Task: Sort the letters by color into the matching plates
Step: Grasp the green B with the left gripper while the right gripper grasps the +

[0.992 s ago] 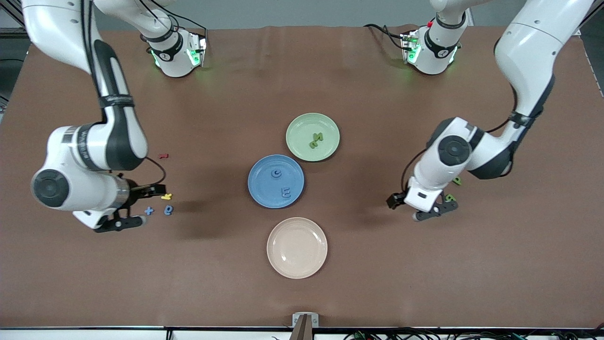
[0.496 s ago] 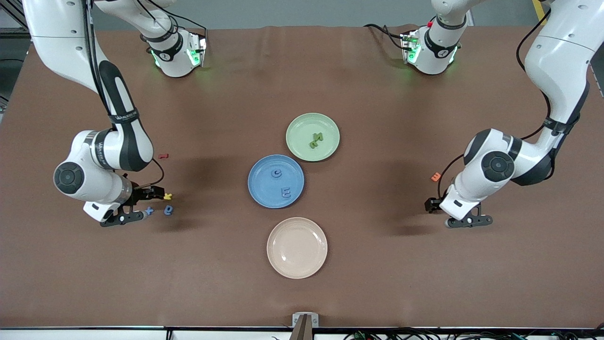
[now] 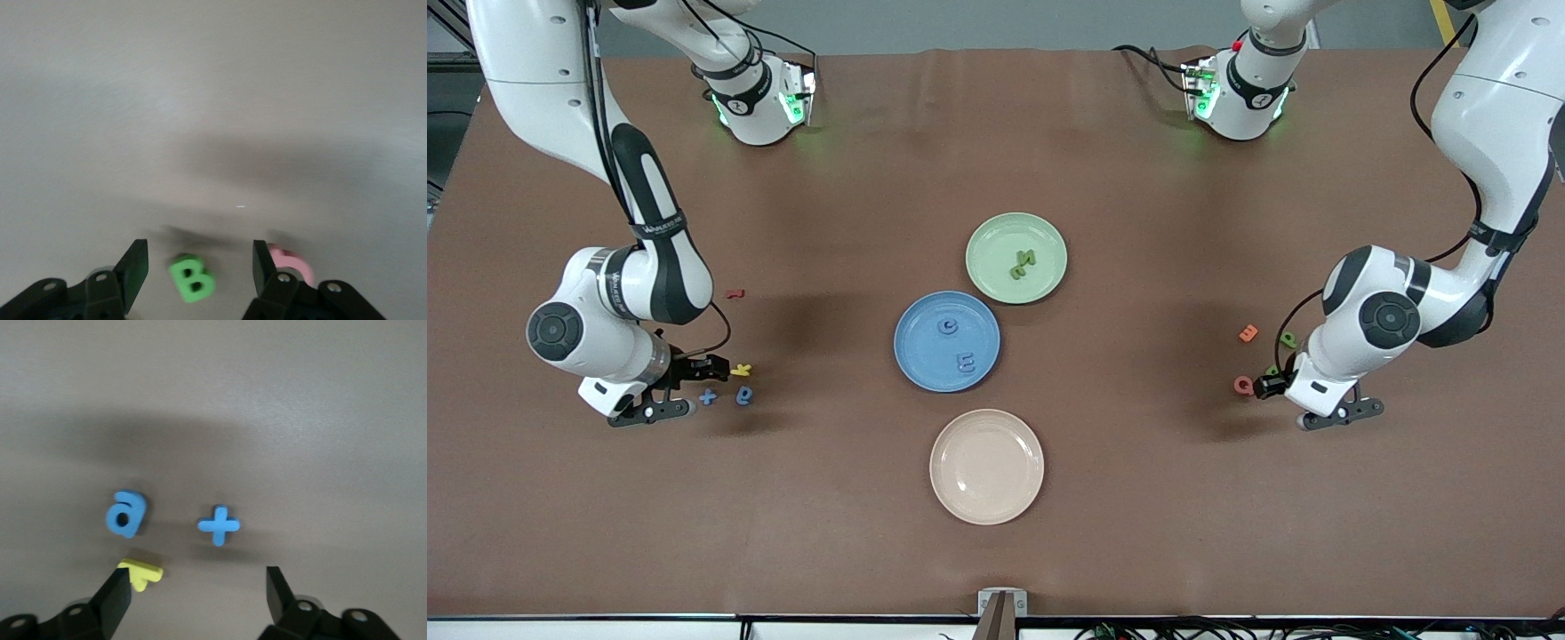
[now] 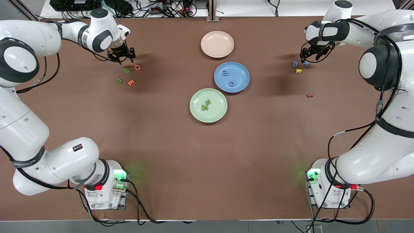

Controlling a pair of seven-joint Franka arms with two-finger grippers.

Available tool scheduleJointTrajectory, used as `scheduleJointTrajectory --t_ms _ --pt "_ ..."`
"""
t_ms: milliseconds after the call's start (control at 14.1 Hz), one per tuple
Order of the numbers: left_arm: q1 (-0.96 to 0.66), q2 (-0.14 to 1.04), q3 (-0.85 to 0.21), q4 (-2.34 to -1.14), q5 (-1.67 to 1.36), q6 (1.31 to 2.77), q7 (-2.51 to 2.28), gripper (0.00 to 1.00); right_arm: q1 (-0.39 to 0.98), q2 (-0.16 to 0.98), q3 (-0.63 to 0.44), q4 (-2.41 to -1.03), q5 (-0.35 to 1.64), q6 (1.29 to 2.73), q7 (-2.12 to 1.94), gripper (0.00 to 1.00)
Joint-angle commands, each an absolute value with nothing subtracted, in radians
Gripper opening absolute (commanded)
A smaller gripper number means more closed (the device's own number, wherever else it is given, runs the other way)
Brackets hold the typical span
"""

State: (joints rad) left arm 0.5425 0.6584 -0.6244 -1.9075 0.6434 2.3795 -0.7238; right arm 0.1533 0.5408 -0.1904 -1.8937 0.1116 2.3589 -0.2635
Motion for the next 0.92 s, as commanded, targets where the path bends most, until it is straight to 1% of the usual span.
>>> scheduleJointTrajectory --t_ms 0,71,212,496,850 --pt "0.58 0.641 -0.632 -1.945 0.658 2.379 -0.837 0.69 0.115 0.593 -0.175 -1.839 0.114 2.364 -0.294 0.85" --pt "0.58 0.643 -0.632 -1.948 0.658 2.379 -0.889 0.67 0.115 0.606 -0.175 -1.827 0.115 2.364 -0.295 0.83" --pt "0.575 0.644 -0.634 -1.953 0.658 2.379 -0.954 0.66 0.115 0.624 -0.173 -1.812 0.117 2.364 -0.295 0.82" --pt "0.58 0.65 -0.634 -1.953 0.658 2.379 -0.977 0.63 0.114 0.652 -0.173 -1.776 0.121 2.365 -0.293 0.78" --pt "0.575 0.663 -0.634 -1.963 0.658 2.381 -1.0 0.57 0.114 0.664 -0.172 -1.778 0.149 2.372 -0.296 0.73"
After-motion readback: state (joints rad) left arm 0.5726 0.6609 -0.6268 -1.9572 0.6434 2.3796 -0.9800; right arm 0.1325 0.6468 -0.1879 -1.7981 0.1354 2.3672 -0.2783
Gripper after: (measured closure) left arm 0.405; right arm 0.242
